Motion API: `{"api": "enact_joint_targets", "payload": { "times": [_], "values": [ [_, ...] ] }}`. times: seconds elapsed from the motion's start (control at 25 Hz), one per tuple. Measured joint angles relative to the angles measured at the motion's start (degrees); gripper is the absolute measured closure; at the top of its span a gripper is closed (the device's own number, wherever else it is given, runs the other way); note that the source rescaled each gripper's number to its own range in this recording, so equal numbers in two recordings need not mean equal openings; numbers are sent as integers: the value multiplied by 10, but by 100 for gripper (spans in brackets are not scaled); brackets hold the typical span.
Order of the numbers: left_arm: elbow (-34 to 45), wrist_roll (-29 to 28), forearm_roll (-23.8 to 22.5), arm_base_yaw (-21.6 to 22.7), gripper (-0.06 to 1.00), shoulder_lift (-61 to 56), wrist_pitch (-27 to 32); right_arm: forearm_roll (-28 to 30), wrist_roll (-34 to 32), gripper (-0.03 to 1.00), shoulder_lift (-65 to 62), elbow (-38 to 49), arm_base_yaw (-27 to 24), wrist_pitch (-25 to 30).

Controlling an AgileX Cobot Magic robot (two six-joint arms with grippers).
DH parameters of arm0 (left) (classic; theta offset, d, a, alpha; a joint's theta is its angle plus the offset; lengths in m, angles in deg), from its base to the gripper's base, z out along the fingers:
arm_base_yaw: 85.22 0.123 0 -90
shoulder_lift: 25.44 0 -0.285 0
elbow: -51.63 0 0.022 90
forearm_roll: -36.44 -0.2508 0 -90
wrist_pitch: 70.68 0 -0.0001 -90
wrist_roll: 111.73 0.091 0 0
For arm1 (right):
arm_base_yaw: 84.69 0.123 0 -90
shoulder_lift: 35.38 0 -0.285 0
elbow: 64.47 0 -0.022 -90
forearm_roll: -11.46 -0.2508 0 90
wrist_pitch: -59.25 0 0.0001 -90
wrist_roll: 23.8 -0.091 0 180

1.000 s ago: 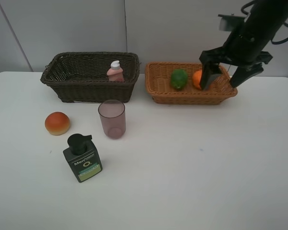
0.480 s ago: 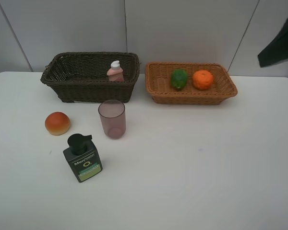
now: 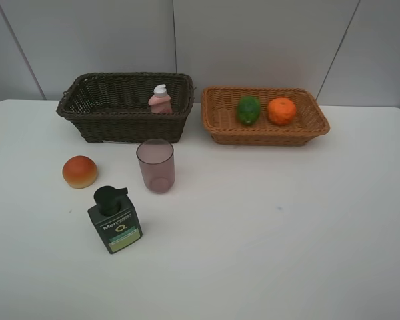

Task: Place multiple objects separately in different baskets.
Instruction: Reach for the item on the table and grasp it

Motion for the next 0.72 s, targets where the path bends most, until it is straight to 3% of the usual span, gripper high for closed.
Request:
{"api": "enact_joint_targets", "payload": {
  "times": [0.36,0.72],
  "values": [
    [0,0,0,0,-6,0,0,0,0,25,-219,123,0,-6],
    [0,0,0,0,-6,0,0,12,0,25,-269,169,0,2]
  ]
}}
